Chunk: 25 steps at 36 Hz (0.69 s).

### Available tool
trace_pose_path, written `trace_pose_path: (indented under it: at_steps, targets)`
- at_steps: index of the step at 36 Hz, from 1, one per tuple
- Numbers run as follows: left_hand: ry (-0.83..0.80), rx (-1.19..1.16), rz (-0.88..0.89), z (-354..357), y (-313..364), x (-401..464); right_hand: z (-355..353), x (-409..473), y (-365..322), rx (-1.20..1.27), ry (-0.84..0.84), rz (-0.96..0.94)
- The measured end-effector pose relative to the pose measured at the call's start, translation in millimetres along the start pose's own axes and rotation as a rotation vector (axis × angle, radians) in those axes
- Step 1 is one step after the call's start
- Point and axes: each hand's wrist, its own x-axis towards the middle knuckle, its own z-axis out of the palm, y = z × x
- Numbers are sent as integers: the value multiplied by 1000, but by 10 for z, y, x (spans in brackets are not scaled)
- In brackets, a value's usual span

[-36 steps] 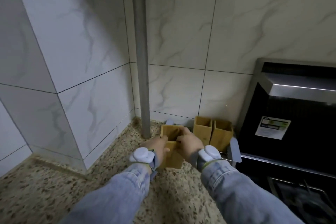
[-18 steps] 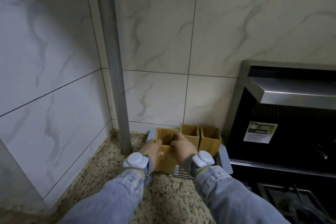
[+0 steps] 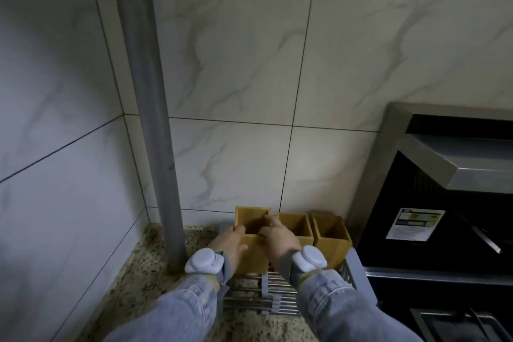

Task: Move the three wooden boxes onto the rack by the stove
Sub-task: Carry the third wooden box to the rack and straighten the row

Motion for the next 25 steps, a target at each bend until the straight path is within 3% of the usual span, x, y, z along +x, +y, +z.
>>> trace_pose_path:
  at_steps: [10,25]
  targets:
    - [7,-34,32,179,-241,364,188,309,56,-75,-14,85]
    - [-50,-74,6,343,-365,652,340,531,172,-73,-17,44]
